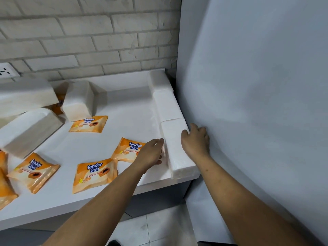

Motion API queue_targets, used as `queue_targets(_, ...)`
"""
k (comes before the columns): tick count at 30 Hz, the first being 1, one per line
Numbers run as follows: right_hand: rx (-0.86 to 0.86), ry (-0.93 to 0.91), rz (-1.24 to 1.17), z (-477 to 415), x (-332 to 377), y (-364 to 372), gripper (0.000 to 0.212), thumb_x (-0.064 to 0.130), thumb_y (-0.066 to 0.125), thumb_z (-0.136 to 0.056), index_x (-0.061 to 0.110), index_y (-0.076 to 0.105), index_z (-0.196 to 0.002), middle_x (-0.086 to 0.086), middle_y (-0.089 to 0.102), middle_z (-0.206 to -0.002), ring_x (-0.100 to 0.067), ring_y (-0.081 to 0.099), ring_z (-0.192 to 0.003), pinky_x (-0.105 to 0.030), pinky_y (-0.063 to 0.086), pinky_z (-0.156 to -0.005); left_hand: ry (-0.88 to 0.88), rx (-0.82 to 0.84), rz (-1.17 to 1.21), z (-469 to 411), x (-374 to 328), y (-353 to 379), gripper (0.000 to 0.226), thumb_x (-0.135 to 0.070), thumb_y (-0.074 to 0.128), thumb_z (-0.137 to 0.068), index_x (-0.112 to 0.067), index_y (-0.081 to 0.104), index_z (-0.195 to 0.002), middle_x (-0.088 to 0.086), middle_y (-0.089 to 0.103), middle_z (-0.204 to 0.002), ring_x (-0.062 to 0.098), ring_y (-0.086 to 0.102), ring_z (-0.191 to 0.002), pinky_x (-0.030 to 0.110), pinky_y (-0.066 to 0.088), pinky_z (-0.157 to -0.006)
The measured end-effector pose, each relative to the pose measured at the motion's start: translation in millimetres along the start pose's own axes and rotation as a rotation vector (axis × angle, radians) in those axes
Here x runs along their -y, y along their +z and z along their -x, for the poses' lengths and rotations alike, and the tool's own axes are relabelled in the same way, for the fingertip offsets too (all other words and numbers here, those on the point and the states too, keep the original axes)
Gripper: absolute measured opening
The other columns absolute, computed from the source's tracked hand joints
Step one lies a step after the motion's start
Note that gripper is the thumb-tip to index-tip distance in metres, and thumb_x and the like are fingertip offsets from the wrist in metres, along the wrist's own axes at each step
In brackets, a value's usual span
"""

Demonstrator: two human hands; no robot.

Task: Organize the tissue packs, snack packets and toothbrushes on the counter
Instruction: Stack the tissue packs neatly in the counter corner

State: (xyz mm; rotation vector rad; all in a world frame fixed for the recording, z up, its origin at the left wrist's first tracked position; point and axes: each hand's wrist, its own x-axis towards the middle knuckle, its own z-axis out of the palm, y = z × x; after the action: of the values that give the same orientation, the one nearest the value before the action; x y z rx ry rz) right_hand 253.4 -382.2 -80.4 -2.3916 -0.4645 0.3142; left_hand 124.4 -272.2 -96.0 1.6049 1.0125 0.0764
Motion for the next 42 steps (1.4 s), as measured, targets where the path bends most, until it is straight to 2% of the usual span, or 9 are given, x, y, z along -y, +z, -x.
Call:
queue_targets(2, -0.138, -0.123, 0.064, 5, 9, 1, 0.046, 0.031, 0.047, -0.099, 0.021, 0.049, -0.145, -0.01, 0.042, -0.137, -0.034, 0.038, -0.128, -0.046, 0.035, -0.109, 0.003, -0.011, -0.057, -2, 8, -5, 0.059, -0.056, 0.044, -0.099, -0.02, 0.056, -0.145, 0.01, 0.061, -0.141, 0.031, 0.064, -0.119, 0.039, 0.062, -0.085)
queue_targets(5, -0.254, -0.312, 0.086, 11, 25, 8, 0.043, 0.024, 0.054, -0.095, 0.022, 0.058, -0.138, -0.006, 0.046, -0.13, -0.031, 0.039, -0.123, -0.045, 0.039, -0.098, 0.015, -0.026, -0.12, -6, 21, -14, 0.078, -0.065, 0.039, -0.085, -0.021, 0.053, -0.148, 0.013, 0.058, -0.147, 0.037, 0.056, -0.134, 0.054, 0.048, -0.111)
queue_targets(9, -0.276, -0.543, 0.049, 18, 44, 24, 0.04, 0.016, 0.057, -0.089, 0.019, 0.068, -0.126, -0.005, 0.053, -0.123, -0.03, 0.043, -0.116, -0.045, 0.046, -0.091, 0.047, -0.033, -0.157, -2, 23, -28, 0.074, -0.063, 0.041, -0.094, -0.023, 0.042, -0.157, 0.006, 0.048, -0.158, 0.03, 0.049, -0.142, 0.051, 0.04, -0.118)
queue_targets(12, -0.168, -0.628, 0.044, 27, 61, 38, 0.038, 0.012, 0.058, -0.09, 0.019, 0.069, -0.125, -0.004, 0.054, -0.121, -0.029, 0.045, -0.115, -0.042, 0.047, -0.089, 0.077, -0.054, -0.227, -4, 27, -45, 0.063, -0.05, 0.041, -0.107, -0.017, 0.038, -0.16, 0.005, 0.035, -0.167, 0.027, 0.033, -0.153, 0.045, 0.027, -0.125)
queue_targets(19, 0.082, -0.58, 0.077, 37, 103, 85, 0.04, 0.016, 0.055, -0.093, 0.023, 0.065, -0.132, -0.002, 0.051, -0.126, -0.027, 0.042, -0.12, -0.044, 0.045, -0.098, 0.1, -0.112, -0.23, -14, 45, -107, 0.058, -0.041, 0.044, -0.109, -0.012, 0.039, -0.159, 0.007, 0.035, -0.167, 0.025, 0.031, -0.154, 0.036, 0.025, -0.122)
queue_targets(22, 0.148, -0.541, 0.075, 37, 126, 108, 0.042, 0.017, 0.054, -0.094, 0.022, 0.062, -0.135, -0.004, 0.049, -0.127, -0.029, 0.04, -0.122, -0.047, 0.044, -0.102, 0.101, -0.147, -0.18, -18, 51, -140, 0.058, -0.043, 0.048, -0.107, -0.014, 0.043, -0.157, 0.007, 0.043, -0.163, 0.025, 0.04, -0.149, 0.038, 0.031, -0.121)
queue_targets(28, 0.222, -0.481, 0.081, 33, 184, 155, 0.043, 0.021, 0.053, -0.098, 0.024, 0.057, -0.141, -0.006, 0.047, -0.134, -0.029, 0.037, -0.128, -0.044, 0.041, -0.108, 0.134, -0.227, -0.133, -34, 52, -220, 0.051, -0.047, 0.05, -0.103, -0.024, 0.053, -0.148, 0.005, 0.064, -0.14, 0.028, 0.065, -0.119, 0.046, 0.049, -0.108)
queue_targets(34, 0.246, -0.437, 0.035, 22, 244, 205, 0.045, 0.022, 0.053, -0.098, 0.023, 0.055, -0.143, -0.01, 0.046, -0.137, -0.034, 0.037, -0.132, -0.046, 0.039, -0.11, 0.229, -0.344, -0.169, -60, 46, -303, 0.038, -0.039, 0.054, -0.105, -0.021, 0.061, -0.138, -0.005, 0.068, -0.113, 0.023, 0.068, -0.107, 0.032, 0.045, -0.089)
queue_targets(42, 0.28, -0.38, -0.026, 2, 303, 255, 0.045, 0.027, 0.051, -0.102, 0.02, 0.047, -0.146, -0.012, 0.044, -0.144, -0.033, 0.038, -0.134, -0.045, 0.041, -0.108, 0.249, -0.428, -0.219, -106, 45, -374, 0.045, -0.036, 0.058, -0.102, -0.02, 0.057, -0.144, 0.005, 0.056, -0.137, 0.022, 0.06, -0.121, 0.033, 0.045, -0.104)
